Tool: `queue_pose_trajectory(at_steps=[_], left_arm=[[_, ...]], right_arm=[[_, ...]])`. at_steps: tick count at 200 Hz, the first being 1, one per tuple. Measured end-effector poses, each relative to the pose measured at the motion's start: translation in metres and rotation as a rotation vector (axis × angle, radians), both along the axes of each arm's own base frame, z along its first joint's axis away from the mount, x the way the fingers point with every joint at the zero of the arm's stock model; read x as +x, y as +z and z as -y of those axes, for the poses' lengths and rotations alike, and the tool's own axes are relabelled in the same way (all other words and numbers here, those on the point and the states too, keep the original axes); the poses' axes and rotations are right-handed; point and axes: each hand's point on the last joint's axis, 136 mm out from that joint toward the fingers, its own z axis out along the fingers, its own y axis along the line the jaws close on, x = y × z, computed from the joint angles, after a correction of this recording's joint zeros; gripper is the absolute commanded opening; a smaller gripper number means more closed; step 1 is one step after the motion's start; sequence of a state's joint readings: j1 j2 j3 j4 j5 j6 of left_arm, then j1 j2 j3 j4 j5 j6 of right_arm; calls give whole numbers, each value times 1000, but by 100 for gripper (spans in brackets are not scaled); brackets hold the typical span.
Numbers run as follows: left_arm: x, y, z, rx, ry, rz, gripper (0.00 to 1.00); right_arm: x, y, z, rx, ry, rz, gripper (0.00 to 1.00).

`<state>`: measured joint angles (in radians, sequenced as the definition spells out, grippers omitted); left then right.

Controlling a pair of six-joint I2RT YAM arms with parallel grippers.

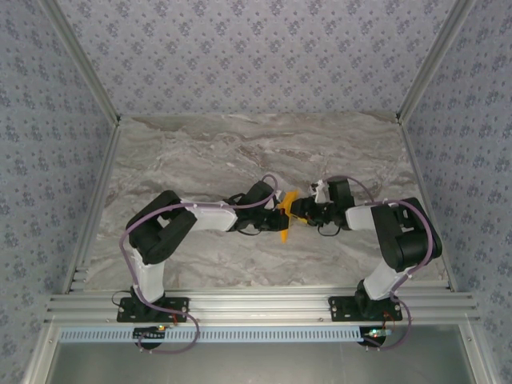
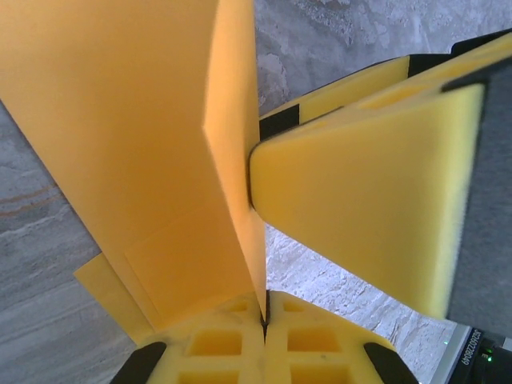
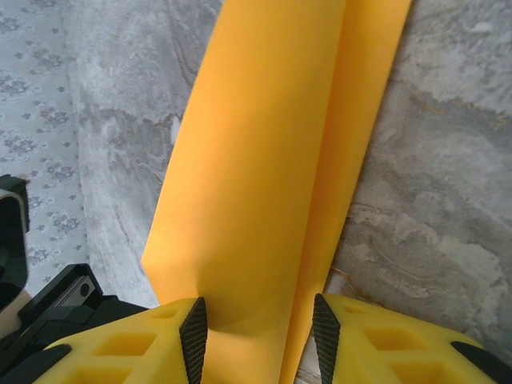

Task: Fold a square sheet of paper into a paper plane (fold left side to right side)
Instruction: Fold the wing for the fifth time at the center of the table.

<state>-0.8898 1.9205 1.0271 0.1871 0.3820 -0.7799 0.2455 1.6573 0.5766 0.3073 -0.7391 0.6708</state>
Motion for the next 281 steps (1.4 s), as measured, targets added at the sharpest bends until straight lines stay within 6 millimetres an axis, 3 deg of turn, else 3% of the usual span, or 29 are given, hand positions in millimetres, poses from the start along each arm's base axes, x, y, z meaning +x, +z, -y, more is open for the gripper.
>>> queue_pose_trajectory(at_steps=[281], left_arm=[[0,1,-2,-6,-5,-9,29]], right_arm=[[0,-4,-1,-24,3,-42,43]])
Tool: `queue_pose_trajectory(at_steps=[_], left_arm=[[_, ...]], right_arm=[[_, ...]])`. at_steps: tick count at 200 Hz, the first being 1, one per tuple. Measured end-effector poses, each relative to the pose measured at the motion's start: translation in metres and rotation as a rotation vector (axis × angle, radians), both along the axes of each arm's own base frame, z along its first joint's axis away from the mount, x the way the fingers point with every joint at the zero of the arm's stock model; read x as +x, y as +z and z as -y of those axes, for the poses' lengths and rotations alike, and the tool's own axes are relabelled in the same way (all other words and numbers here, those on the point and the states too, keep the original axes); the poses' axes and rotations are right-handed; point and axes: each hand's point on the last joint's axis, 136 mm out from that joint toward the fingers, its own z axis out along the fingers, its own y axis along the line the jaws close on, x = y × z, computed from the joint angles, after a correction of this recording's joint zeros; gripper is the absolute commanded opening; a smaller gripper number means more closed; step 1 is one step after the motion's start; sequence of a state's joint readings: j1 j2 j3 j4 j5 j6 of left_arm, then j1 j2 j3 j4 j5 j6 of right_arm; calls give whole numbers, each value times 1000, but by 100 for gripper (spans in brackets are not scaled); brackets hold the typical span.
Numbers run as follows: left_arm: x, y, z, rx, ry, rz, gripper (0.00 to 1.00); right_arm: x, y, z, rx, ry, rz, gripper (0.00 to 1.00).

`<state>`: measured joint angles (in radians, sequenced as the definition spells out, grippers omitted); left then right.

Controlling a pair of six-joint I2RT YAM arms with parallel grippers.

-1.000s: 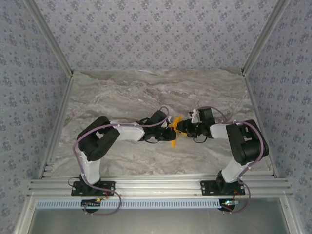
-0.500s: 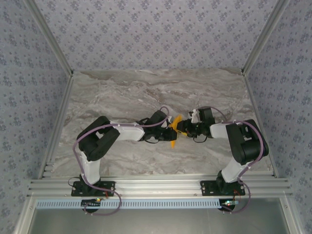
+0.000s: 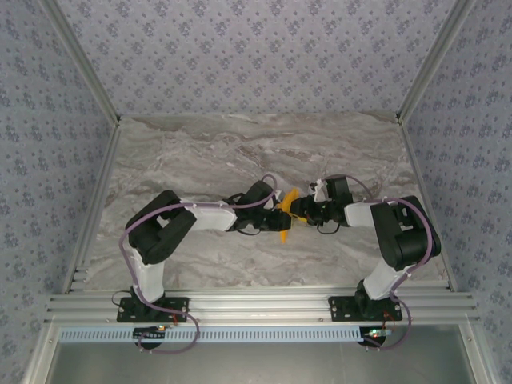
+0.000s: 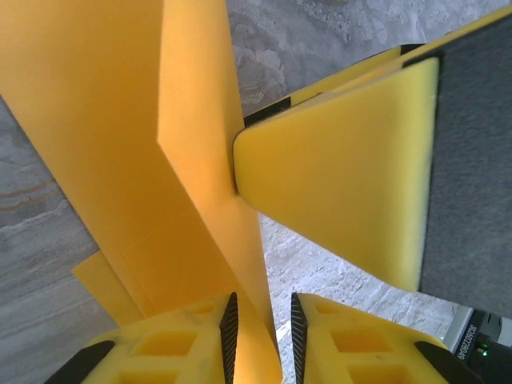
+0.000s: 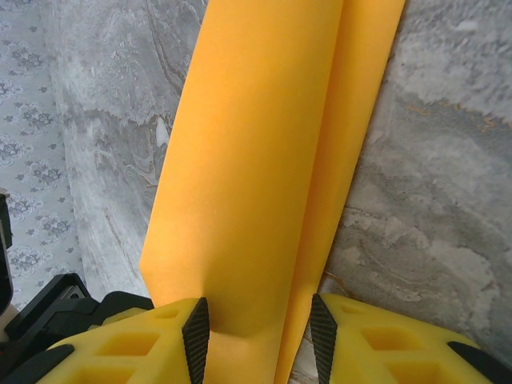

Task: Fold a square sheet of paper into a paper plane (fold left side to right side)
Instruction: Fold the wing for the fifth time at the center of the table.

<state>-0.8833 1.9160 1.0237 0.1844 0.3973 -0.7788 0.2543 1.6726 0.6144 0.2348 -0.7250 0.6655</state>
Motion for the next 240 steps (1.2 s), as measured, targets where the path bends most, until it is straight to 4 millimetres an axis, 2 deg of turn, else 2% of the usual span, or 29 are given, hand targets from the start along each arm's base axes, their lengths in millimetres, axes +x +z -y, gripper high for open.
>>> queue_pose_trajectory(at_steps=[28,60,80,122,155,201,240], left_arm=[[1,7,-3,-9,5,11,35],[5,25,-10,-35,18,34,44],[16,33,-17,-47,49,41,44],[43,33,-37,-52,121,28,43],[50,32,-29,-66,109,16,42],[52,23,-20,-70,94,-17,36],[54,16,-15,-71,84,-35,17]], right_arm=[[0,0,0,0,0,0,43],[0,0,0,0,0,0,43],[0,0,0,0,0,0,43],[0,0,0,0,0,0,43],[0,0,0,0,0,0,43],[0,0,0,0,0,0,43],[0,0,0,0,0,0,43]])
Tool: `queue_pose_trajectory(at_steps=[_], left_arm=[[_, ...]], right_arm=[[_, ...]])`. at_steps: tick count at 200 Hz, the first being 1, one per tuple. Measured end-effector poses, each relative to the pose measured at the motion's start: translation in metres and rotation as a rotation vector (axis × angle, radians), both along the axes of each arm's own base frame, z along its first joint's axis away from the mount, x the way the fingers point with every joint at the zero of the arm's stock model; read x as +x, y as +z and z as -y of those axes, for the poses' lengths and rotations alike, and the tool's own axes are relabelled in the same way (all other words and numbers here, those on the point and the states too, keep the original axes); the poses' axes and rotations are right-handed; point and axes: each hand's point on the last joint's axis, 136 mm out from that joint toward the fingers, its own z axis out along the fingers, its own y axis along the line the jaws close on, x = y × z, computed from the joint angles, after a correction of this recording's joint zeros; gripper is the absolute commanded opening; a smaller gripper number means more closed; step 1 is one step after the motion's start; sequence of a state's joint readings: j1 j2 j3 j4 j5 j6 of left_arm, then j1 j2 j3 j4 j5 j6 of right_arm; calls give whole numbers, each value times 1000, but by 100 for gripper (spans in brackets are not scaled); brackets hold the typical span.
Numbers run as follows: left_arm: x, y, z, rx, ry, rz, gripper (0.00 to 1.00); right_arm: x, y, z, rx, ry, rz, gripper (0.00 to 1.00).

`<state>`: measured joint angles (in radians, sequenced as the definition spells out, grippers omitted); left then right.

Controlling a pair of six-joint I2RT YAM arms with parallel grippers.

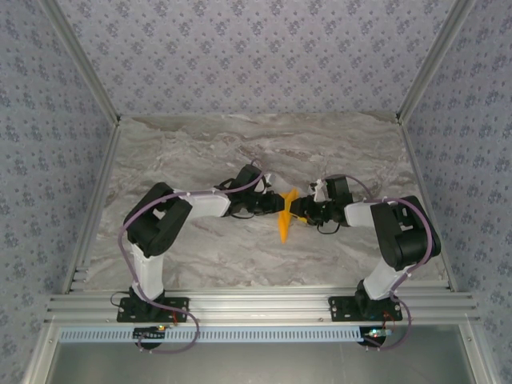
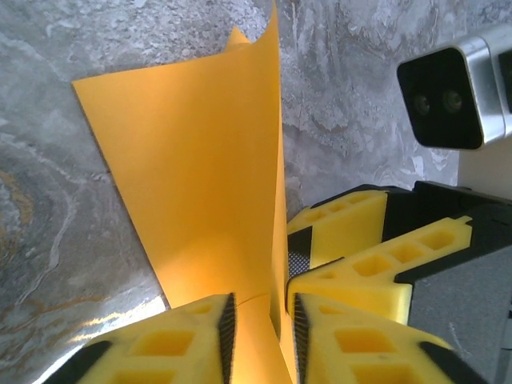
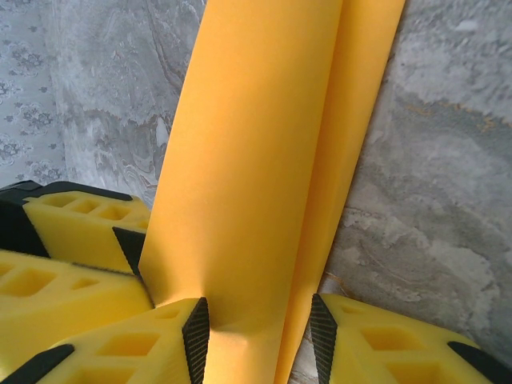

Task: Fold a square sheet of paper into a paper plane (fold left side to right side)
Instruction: Fold the wing for the fifth time at the center of the table.

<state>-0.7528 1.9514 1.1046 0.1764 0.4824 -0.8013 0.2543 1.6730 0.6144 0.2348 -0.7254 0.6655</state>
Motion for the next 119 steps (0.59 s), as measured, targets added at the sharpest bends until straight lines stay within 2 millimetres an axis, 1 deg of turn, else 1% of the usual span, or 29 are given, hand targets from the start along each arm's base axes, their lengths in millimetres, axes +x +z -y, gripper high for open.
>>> queue_pose_trajectory(at_steps=[14,30,54,82,90,95,119], left_arm=[[0,0,1,1,-5,3,8],[2,3,2,0,-8,6,0],[6,5,3,1,-19,26,0],[9,3,-2,13,-24,32,0],[11,2,-4,13,-28,33,0],[12,2,-5,14,-32,35,0],[16,3,-8,13,-43,49,0]], right_arm=[[0,0,0,0,0,0,43],[0,0,0,0,0,0,43],[0,1,0,0,0,1,44],[-2,5,5,-18,-15,11,47],[-3,7,8,-23,-25,12,49],[-2,9,11,-24,-31,16,52],[5,21,20,-17,-62,46,59]])
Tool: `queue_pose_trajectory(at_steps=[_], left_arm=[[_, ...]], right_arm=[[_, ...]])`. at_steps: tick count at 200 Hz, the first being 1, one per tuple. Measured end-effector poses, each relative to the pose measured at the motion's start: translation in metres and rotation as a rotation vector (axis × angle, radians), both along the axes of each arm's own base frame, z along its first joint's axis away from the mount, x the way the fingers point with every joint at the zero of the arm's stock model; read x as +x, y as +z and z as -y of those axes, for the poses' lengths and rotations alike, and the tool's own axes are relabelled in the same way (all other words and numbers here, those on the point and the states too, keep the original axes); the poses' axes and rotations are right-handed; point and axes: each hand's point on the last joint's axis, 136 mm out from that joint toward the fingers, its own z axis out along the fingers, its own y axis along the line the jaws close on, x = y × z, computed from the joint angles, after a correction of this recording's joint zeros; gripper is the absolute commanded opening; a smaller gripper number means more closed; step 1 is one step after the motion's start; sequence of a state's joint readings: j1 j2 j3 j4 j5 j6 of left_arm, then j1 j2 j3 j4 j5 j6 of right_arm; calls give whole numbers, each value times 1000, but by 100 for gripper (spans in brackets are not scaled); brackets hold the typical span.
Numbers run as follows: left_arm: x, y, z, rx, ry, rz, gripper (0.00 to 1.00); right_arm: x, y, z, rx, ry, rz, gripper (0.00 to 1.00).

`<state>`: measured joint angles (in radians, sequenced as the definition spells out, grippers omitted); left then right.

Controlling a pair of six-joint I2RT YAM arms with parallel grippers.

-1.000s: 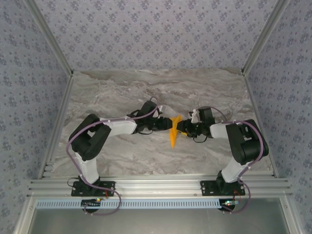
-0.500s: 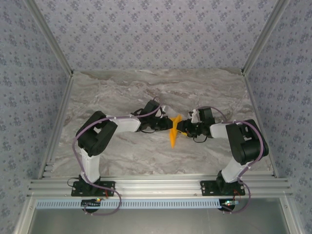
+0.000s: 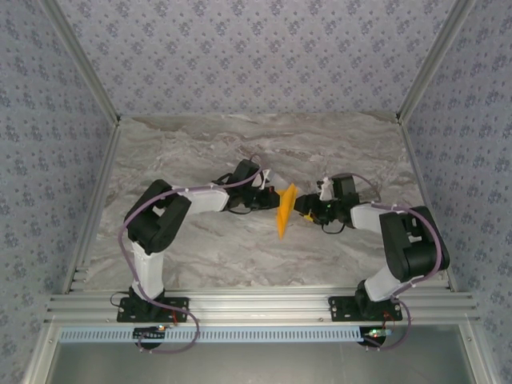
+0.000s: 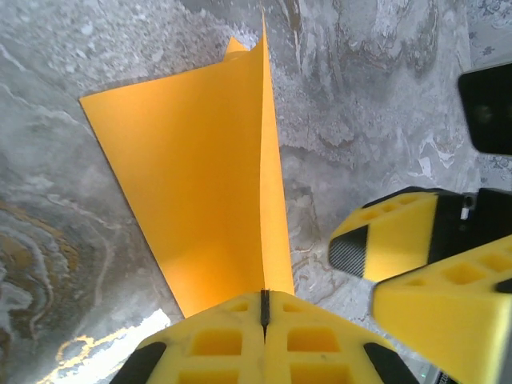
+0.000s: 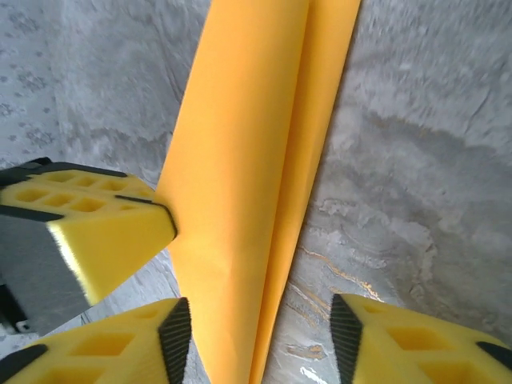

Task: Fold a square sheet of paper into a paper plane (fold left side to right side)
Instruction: Fold the wing for the fifth time at the center of the table.

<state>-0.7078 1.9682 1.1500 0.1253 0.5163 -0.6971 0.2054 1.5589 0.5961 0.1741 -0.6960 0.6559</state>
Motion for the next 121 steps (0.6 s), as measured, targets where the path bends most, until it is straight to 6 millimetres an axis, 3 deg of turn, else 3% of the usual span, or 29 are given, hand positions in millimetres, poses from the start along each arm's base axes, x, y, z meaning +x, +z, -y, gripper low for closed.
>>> queue_pose_trajectory(at_steps=[54,84,121], left_arm=[[3,3,4,-10,-36,16,0],[2,3,4,-8,-45,15,0],[1,3,4,-10,-49,15,0]], right_arm=[[22,20,2,22,-37,17,82],[37,27,1,18,-62,20,83],[50,21,-4,6,-75,-16,85]])
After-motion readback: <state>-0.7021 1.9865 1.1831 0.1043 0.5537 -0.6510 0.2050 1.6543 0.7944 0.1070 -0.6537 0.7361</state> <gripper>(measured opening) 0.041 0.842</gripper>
